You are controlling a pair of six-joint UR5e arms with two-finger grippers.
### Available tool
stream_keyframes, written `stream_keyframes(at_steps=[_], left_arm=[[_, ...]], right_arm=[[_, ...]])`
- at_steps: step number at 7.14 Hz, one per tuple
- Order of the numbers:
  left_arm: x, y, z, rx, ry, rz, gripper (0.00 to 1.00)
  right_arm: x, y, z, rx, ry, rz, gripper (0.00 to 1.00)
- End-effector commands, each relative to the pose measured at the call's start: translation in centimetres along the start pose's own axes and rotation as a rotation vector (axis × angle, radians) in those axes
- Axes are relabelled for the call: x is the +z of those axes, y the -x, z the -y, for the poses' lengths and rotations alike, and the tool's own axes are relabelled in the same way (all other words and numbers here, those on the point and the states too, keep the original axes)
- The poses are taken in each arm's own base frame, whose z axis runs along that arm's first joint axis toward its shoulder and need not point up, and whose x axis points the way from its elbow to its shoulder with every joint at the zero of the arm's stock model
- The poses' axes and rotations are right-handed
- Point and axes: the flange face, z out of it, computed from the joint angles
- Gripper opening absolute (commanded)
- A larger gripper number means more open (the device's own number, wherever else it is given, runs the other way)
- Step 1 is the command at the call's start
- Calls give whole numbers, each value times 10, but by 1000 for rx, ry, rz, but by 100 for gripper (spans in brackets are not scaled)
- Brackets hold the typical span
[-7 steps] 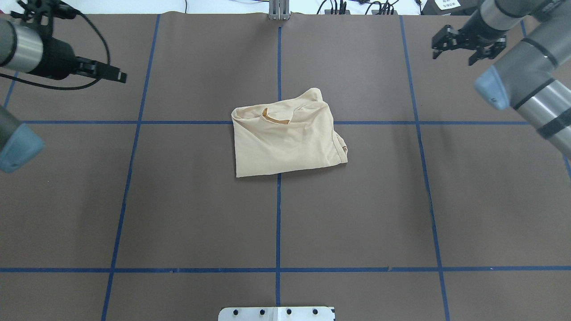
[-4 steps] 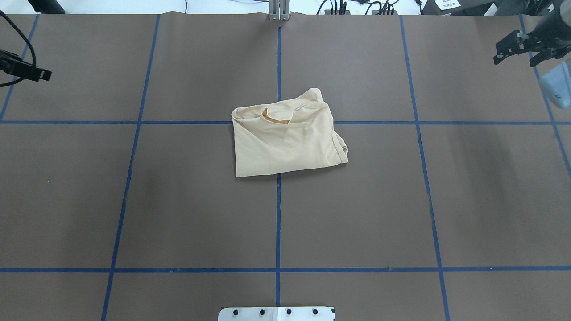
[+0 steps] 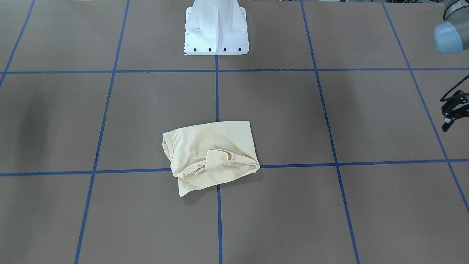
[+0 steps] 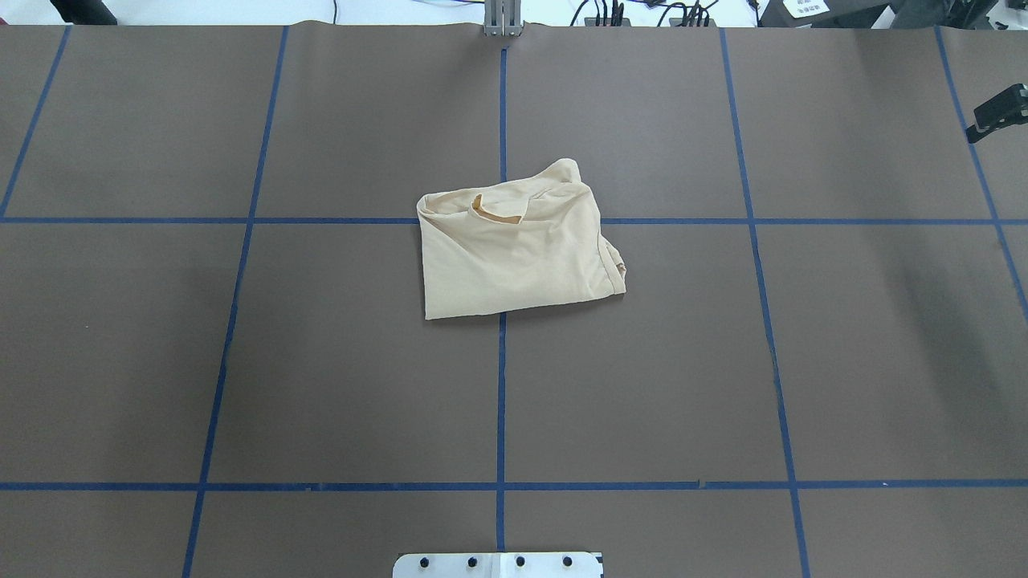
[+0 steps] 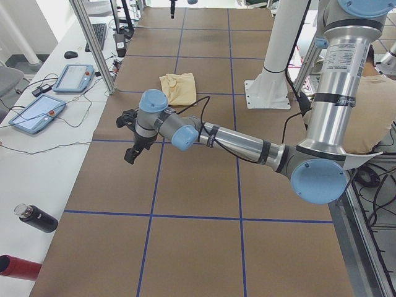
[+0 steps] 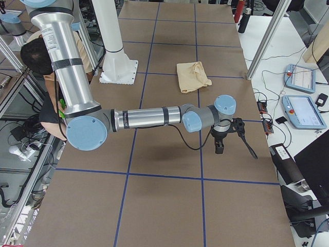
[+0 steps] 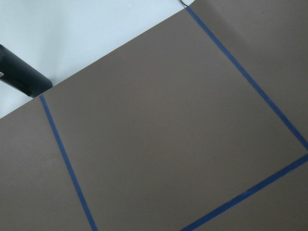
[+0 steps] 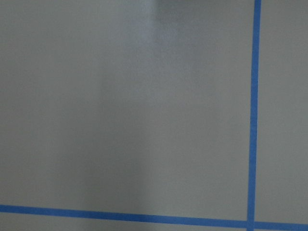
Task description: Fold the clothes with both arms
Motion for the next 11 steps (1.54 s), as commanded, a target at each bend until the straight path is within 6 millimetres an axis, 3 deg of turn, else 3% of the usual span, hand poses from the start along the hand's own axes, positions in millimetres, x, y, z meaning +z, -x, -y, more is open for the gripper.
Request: stream_keyframes(at_steps=[1, 2, 3, 4, 6, 11], left_arm=[[7, 11, -2, -65, 64, -63, 99], [5, 10, 21, -110, 119, -61, 99], [-1, 11, 26, -113, 120, -60, 99], [-1, 10, 24, -103, 117, -64, 99], [-13, 2, 23, -101, 99, -65, 99], [-16, -2, 22, -94, 90, -65, 99]], right_arm=[[-40, -2, -12, 16, 27, 9, 100], [-48, 12, -16, -1, 41, 14, 100], [-49, 14, -20, -17, 44, 15, 100], [-44, 22, -19, -41, 52, 14, 100], [-52, 29, -24, -55, 38, 19, 100], [-65, 48, -27, -79, 11, 28, 100]])
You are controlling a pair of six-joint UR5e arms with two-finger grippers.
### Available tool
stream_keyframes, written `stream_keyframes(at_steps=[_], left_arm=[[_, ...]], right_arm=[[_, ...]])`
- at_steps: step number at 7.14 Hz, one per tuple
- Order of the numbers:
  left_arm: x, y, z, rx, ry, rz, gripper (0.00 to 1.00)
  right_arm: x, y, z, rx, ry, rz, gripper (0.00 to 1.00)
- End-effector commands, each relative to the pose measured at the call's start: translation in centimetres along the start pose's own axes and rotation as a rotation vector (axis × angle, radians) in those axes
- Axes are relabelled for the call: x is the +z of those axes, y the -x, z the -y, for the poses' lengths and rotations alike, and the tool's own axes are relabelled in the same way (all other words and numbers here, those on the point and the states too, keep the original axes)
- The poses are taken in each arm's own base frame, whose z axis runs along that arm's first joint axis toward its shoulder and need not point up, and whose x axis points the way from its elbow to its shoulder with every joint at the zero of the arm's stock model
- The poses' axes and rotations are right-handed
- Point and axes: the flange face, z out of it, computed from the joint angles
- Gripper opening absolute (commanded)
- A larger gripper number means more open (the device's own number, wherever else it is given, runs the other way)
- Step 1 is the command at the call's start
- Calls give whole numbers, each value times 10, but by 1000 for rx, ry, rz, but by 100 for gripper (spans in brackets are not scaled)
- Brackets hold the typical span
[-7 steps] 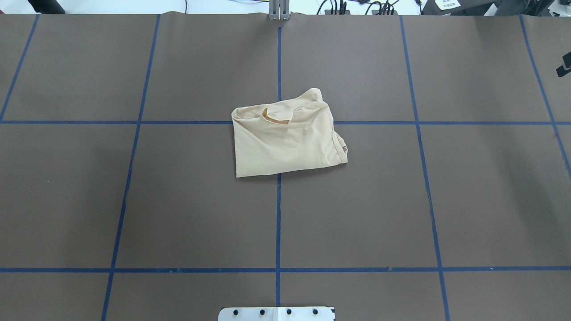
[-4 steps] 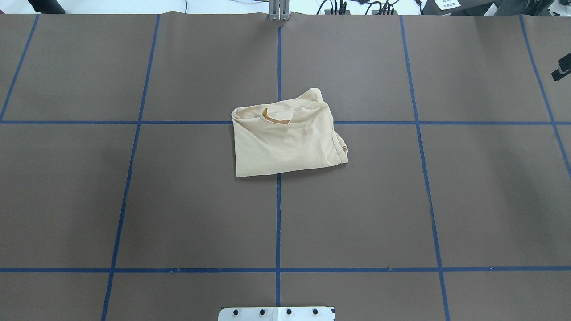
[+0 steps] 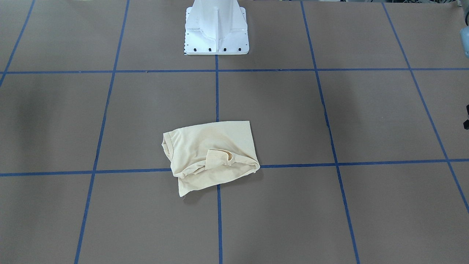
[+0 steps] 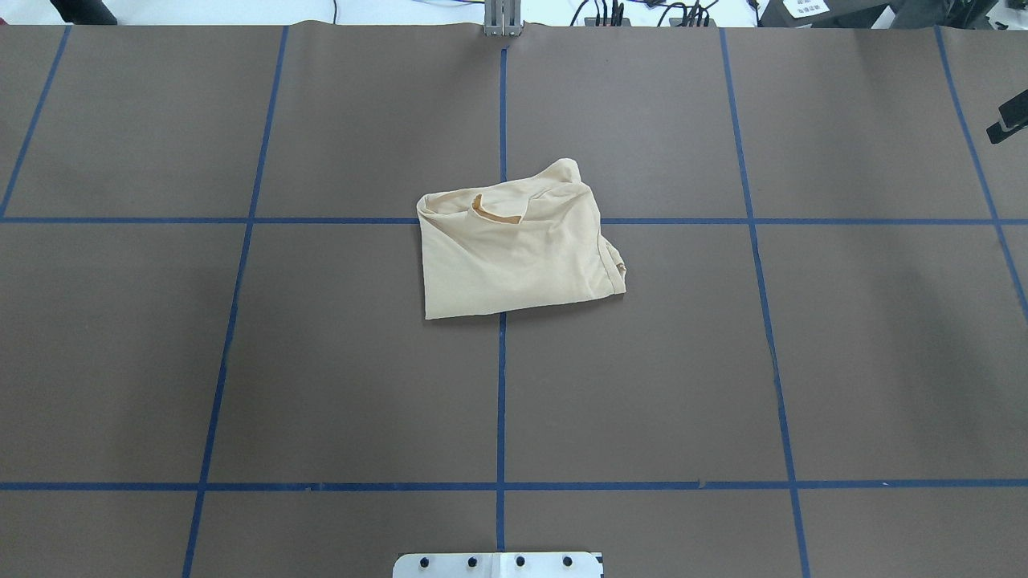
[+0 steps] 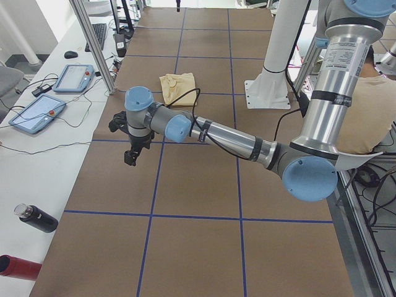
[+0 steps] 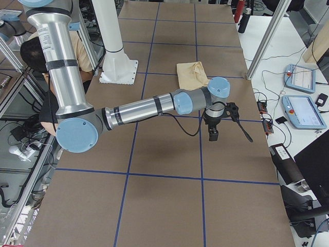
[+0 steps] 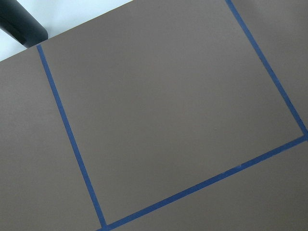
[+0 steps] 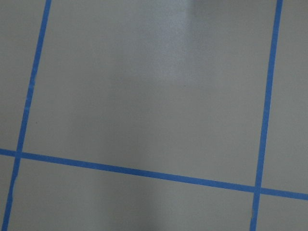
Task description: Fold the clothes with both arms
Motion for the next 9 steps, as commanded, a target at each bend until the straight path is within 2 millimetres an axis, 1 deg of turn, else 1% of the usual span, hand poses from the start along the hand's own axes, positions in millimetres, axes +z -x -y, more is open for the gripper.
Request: stream_keyframes(at_steps=[1, 3, 4, 5, 8, 9], left_arm=[[1, 0, 0, 0, 2, -1, 99], [-3, -6, 1, 4, -5, -22, 99], [-3, -6, 1, 5, -4, -28, 99], [-4, -7, 2, 8, -8, -28, 99], [-5, -9, 4, 13, -11, -25, 99], [-6, -9, 4, 13, -11, -28, 99]], right_arm=[[-4, 4, -2, -8, -8, 2, 100], [-7, 7, -2, -14, -14, 3, 100], [-10, 9, -9, -17, -19, 4, 100], [-11, 8, -8, -21, -23, -6, 100], [-3, 26, 0, -78, -30, -39, 100], [-2, 25, 0, -78, -28, -39, 100]])
